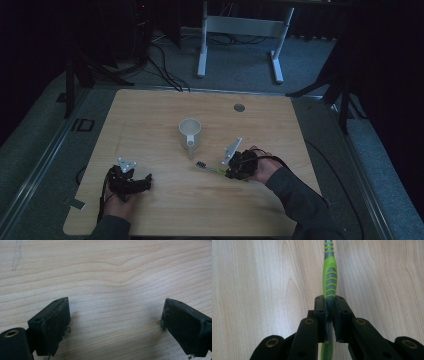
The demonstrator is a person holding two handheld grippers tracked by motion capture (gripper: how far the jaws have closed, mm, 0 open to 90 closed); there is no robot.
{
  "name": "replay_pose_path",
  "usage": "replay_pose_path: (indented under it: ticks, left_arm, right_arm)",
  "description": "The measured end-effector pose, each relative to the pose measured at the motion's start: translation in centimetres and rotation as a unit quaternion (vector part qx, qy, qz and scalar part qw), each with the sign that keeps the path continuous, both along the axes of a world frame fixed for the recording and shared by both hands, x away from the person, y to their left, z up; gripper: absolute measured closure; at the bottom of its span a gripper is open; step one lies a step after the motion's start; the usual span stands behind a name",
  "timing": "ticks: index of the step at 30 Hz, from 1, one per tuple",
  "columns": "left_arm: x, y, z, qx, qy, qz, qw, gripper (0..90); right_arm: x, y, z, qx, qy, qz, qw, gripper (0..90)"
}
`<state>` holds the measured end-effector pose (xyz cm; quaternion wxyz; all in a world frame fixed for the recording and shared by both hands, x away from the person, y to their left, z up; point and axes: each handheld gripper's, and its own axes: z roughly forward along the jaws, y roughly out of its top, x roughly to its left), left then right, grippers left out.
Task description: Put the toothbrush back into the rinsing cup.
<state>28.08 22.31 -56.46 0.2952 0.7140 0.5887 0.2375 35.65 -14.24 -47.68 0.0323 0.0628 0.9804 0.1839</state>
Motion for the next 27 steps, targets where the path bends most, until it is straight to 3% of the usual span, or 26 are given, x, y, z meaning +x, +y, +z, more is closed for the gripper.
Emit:
replay_pose_path:
  ticks: [27]
  left_arm:
    - [0.0, 0.0, 0.0, 0.0, 0.0, 0.0, 1.0, 9.4]
  right_arm:
    - [0.12, 0.05, 0.65, 0.051, -0.008, -0.009, 0.9986, 81.8]
